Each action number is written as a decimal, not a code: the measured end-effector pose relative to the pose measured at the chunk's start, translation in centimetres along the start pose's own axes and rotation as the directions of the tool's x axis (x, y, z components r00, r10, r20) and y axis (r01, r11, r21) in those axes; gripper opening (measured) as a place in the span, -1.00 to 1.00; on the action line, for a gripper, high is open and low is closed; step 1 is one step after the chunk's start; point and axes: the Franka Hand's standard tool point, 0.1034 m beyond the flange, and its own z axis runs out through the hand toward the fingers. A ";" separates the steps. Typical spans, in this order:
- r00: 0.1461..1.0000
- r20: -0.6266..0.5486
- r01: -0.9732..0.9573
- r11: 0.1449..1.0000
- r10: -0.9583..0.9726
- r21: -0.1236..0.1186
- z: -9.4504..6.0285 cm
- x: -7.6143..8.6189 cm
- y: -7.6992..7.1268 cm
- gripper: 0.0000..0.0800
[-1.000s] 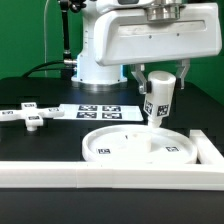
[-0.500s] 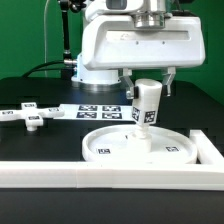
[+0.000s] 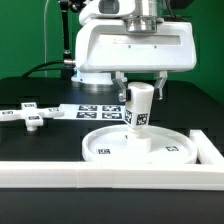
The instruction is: Assemble round table
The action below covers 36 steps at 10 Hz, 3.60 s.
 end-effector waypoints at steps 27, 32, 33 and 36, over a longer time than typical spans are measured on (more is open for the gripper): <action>1.000 -0.015 -0.004 1.000 0.003 -0.006 1.0 -1.3 -0.9 0.61; 1.000 0.010 -0.018 1.000 0.018 -0.002 -1.2 -0.5 0.4 0.62; 1.000 0.012 -0.019 1.000 0.019 0.000 -1.7 -0.1 0.6 0.62; 0.999 0.035 -0.021 1.000 0.020 0.011 -1.3 -0.4 0.3 0.62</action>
Offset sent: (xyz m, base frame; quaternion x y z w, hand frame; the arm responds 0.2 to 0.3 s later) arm 0.0000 0.0000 0.0000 0.0000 0.0000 0.0000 1.0000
